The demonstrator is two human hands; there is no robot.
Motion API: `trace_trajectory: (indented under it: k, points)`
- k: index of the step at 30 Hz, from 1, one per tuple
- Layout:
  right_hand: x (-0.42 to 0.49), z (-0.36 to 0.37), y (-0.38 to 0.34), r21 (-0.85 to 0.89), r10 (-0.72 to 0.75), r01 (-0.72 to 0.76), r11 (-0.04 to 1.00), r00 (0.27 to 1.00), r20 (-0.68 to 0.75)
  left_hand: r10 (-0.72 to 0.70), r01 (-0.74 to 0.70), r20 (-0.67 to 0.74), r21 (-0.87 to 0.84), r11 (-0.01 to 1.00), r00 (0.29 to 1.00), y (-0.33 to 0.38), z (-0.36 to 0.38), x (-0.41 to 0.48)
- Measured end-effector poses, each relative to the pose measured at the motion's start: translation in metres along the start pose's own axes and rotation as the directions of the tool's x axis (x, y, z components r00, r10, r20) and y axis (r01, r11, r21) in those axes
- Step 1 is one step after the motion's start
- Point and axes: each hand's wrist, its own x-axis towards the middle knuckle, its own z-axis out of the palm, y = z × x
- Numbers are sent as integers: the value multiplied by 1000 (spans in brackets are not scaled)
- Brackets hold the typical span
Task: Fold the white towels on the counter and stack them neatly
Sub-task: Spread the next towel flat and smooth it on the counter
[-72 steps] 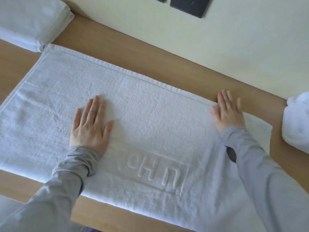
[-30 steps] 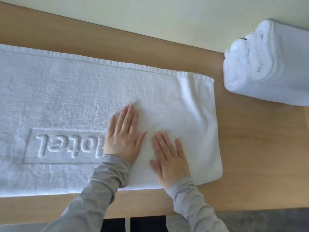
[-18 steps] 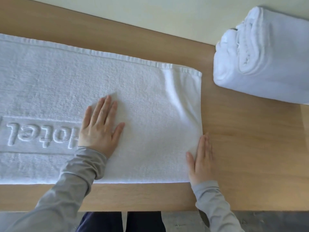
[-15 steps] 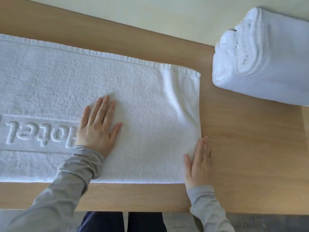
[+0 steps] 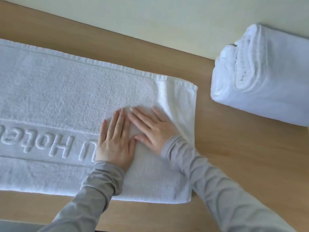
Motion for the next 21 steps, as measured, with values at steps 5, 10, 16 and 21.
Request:
trace_trajectory:
  k: [5, 10, 16, 21]
  points:
    - [4, -9, 86, -51, 208, -207, 977, 978, 23, -35, 35, 0, -6, 999, 999, 0, 2, -1]
    - [-4, -17, 138, -27, 598, -597, 801, 800, 55, -43, 43, 7, -7, 999, 999, 1, 2, 0]
    - [14, -17, 18, 93, 421, -411, 907, 896, -143, -50, 49, -20, -6, 999, 999, 1, 2, 1]
    - [-24, 10, -40, 118, 384, -372, 921, 919, -92, -45, 44, -28, -18, 999, 999, 0, 3, 0]
